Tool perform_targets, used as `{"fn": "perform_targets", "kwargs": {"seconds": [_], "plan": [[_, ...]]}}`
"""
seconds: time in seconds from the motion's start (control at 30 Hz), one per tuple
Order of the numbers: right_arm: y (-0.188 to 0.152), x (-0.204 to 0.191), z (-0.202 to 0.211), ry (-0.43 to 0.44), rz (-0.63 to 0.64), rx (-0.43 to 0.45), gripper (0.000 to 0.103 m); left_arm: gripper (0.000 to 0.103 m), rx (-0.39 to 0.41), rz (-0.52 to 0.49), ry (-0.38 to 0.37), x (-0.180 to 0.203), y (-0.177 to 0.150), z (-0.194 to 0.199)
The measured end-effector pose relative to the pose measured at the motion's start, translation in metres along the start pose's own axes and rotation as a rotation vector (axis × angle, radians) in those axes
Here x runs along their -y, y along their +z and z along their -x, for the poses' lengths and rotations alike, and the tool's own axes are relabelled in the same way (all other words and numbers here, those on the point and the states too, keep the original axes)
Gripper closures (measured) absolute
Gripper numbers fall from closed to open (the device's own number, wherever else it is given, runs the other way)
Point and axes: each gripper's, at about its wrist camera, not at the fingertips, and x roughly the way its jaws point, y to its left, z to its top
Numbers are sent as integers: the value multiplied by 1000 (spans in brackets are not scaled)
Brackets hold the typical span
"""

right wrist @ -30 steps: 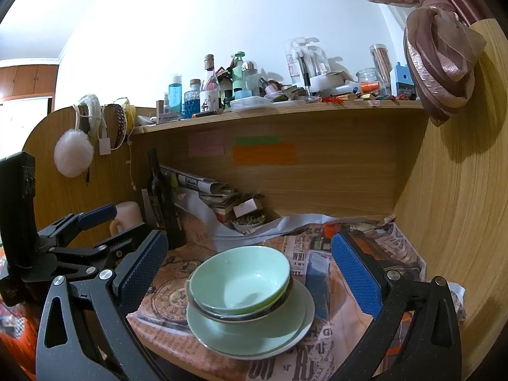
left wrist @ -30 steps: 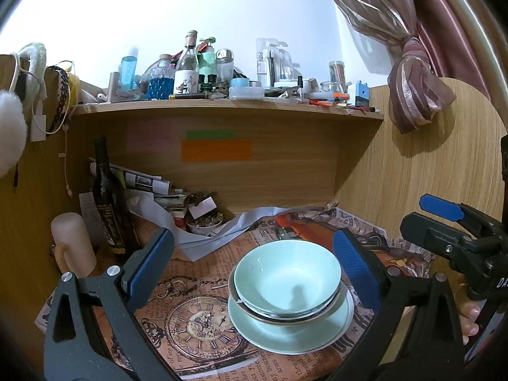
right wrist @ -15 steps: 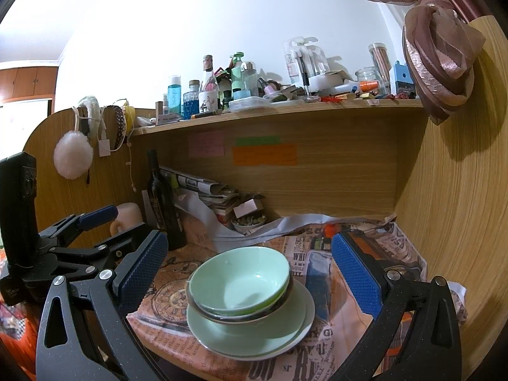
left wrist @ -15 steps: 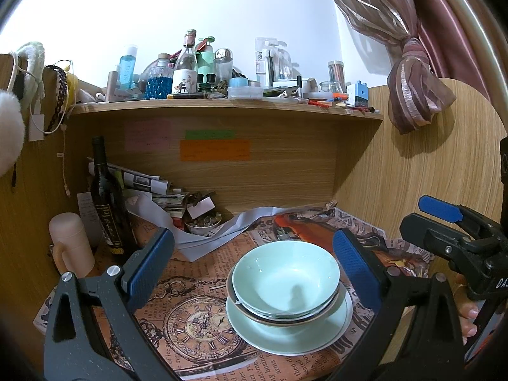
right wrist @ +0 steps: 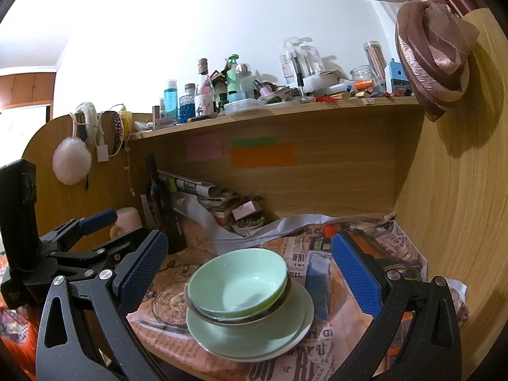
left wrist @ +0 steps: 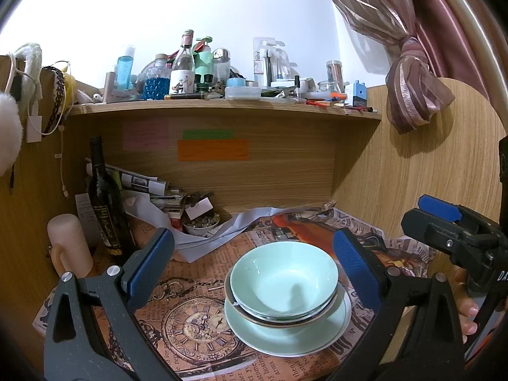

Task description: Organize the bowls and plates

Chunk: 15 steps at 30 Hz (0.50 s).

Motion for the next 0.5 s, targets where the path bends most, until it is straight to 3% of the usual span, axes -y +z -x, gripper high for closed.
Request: {"fn": "perform_targets", "kwargs": {"seconds": [0.5], "plan": [[-3,-2,-1,-7,-7,-8,0,1,-8,29,-15,6,2,-2]]}}
